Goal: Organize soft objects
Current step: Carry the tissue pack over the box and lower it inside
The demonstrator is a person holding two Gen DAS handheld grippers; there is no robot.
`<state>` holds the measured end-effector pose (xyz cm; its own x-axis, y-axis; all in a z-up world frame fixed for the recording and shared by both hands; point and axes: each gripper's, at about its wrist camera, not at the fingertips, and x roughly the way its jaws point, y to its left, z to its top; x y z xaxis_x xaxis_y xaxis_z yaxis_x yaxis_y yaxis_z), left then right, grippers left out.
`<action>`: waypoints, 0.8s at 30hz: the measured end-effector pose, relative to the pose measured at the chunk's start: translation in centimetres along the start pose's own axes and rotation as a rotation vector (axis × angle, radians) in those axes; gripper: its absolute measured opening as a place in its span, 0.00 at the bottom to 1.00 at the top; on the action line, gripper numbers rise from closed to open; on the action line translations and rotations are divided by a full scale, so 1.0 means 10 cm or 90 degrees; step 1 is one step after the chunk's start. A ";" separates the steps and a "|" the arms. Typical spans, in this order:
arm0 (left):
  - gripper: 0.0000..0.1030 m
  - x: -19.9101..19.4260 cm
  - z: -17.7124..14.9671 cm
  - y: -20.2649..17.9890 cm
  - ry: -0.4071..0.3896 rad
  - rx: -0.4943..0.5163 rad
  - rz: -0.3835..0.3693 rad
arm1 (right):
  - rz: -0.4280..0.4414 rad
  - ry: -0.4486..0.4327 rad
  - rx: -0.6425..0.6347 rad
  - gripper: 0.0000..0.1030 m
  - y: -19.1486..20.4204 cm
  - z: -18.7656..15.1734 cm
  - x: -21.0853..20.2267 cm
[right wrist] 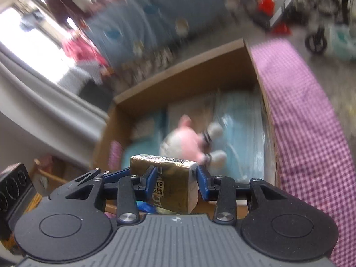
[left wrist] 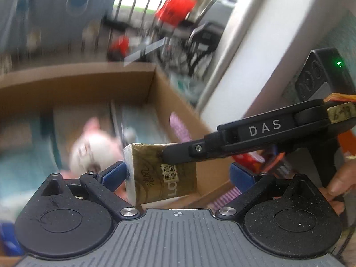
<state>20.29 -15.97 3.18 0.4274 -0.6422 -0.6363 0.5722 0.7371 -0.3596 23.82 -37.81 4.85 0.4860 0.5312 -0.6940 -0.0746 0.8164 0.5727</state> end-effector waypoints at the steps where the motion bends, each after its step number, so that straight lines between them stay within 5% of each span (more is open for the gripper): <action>1: 0.96 0.08 -0.01 0.10 0.023 -0.029 -0.014 | -0.008 0.026 0.008 0.41 -0.04 0.03 0.09; 6: 0.96 0.38 -0.09 0.42 0.117 -0.140 -0.058 | -0.047 0.164 0.012 0.39 -0.17 0.24 0.53; 11: 0.96 0.40 -0.12 0.59 0.136 -0.174 -0.075 | -0.124 0.244 -0.069 0.45 0.05 0.28 0.79; 17: 0.96 0.06 -0.13 0.65 0.084 -0.165 -0.068 | -0.135 0.237 -0.095 0.49 0.10 0.32 0.77; 24: 0.99 -0.55 -0.11 0.80 -0.055 -0.138 0.001 | -0.115 0.203 -0.116 0.41 0.20 0.36 0.78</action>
<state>21.77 -6.29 3.01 0.4915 -0.6503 -0.5792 0.4117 0.7596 -0.5035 30.57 -32.90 2.16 0.2140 0.3951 -0.8934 -0.1797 0.9149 0.3615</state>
